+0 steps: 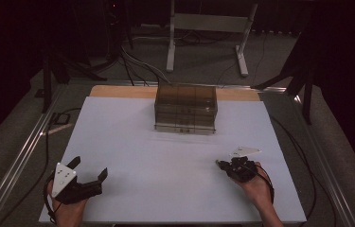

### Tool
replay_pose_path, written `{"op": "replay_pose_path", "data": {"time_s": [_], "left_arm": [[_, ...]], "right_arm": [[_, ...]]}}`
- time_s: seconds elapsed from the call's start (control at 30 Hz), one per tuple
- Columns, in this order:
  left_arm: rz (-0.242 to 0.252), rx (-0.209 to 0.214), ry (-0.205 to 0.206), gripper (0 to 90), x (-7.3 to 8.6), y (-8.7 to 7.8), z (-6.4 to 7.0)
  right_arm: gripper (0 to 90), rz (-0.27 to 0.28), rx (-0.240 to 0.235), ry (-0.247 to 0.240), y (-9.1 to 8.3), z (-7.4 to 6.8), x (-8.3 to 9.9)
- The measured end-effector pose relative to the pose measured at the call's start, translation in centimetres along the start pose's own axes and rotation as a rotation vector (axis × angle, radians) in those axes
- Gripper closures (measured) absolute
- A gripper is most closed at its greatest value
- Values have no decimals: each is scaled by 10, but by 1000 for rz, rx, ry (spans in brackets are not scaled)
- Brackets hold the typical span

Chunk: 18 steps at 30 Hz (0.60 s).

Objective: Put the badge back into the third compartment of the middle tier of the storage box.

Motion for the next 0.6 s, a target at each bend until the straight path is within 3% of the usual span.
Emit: {"op": "replay_pose_path", "data": {"time_s": [0.6], "left_arm": [[-1,4,1,7,0,0,1]], "right_arm": [[879,67,-32,48,-10,-1,-14]]}}
Point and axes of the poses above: each handheld gripper's, and its own axes: y roughly forward along the jaws, x roughly out of its underside, z roughly to its right, the point moved 10 cm from there along y, roughly forward along the jaws, and after that the axes turned 1 degree about x, right-handed, at the moved point
